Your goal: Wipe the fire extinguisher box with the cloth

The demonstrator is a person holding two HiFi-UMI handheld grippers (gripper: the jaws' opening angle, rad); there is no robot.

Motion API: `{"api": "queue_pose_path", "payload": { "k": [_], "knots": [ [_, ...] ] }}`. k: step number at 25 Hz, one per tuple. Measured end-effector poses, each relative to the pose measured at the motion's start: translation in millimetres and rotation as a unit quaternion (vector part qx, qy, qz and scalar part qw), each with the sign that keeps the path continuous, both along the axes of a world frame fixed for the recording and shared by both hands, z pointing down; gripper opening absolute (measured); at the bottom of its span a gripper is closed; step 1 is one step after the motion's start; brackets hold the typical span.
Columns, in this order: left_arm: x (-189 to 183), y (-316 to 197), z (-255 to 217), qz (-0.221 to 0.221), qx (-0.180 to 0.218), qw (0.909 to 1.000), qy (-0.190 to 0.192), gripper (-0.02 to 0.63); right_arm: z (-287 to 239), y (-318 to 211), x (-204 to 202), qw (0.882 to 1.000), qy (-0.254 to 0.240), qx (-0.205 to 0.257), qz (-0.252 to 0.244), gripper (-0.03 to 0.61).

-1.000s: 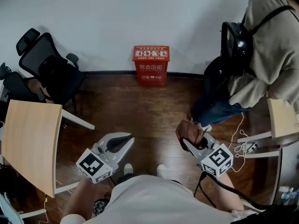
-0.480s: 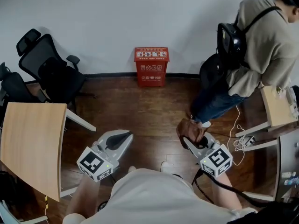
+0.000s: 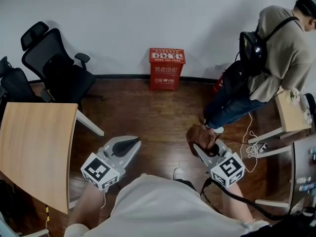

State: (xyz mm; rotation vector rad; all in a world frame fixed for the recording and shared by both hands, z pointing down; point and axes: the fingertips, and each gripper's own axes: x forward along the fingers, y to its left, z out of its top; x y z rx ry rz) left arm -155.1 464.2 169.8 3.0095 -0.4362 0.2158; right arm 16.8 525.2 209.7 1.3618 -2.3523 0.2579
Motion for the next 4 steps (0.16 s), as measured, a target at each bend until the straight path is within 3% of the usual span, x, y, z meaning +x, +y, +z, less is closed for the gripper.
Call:
{"api": "queue_pose_path", "payload": {
  "k": [4],
  "knots": [
    [-23.6,-3.0,6.7,0.006,-0.003,1.0000,0.000,0.000,2.3,-0.9,-25.0,1.000,0.003,-0.001,0.004,0.052]
  ]
}}
